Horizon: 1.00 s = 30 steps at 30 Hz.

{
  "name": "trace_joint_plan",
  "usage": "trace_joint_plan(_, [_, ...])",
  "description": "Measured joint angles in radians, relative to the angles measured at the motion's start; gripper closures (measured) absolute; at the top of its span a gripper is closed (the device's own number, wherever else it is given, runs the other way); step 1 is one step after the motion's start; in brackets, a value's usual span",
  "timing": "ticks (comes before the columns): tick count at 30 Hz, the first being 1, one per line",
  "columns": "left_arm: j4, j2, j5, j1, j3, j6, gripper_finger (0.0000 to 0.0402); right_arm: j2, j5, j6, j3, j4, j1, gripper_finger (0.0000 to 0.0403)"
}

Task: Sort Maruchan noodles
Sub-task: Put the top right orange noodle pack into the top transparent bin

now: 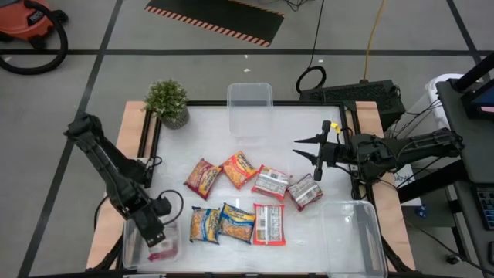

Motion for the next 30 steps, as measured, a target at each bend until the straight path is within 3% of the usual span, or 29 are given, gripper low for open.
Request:
trace_joint_plan(8, [0.019,-0.026,0.036,0.003,0.001,-0.083,0.0161,0.046,0.001,0.061,0.0,0.001,0.0,0.0284])
trace_joint_plan(22, [0.011,-0.266,-0.005,0.018,0.003,-0.056,0.0161,0.386,-0.019,0.112,0.009,-0.017,-0.006,0.0284])
trace_joint_plan(25, [0.011,-0.316,-0.089,0.018,0.003,-0.045,0.0161,0.435,-0.115,0.183,0.017,-0.037,-0.022,0.0284])
trace_joint_plan(30, [0.02,-0.355,-0.33,0.022,0.003,0.089,0.0161,0.48,-0.264,0.266,0.023,-0.11,-0.038,0.0284])
